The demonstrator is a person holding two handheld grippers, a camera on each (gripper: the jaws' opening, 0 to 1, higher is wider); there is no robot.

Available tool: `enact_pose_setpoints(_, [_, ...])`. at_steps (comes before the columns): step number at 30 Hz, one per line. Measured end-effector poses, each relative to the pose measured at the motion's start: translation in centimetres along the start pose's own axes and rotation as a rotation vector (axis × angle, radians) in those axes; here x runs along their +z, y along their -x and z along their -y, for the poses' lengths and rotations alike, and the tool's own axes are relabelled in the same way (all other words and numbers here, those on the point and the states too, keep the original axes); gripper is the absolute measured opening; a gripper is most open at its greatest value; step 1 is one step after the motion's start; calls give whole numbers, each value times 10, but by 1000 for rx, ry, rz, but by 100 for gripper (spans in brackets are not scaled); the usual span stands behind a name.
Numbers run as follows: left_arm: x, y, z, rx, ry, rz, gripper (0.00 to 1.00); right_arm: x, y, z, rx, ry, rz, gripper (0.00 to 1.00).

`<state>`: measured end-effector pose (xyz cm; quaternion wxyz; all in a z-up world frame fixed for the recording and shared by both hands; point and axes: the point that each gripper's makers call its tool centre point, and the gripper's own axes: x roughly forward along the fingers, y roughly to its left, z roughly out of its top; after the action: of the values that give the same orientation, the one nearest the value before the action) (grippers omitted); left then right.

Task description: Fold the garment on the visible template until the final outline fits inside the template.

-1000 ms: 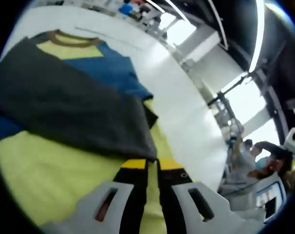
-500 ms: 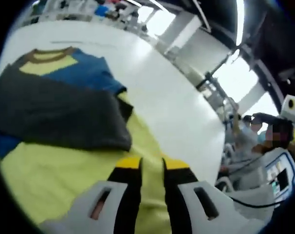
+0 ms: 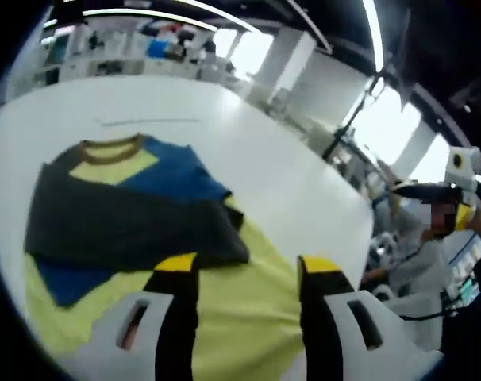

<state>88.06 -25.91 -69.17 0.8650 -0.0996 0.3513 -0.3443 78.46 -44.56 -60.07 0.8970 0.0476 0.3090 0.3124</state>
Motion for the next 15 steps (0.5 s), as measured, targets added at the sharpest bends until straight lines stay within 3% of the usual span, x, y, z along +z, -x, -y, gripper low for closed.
enact_pose_setpoints(15, [24,98,-30,104,11,113,72,18,-7,-18,35,51,23,96])
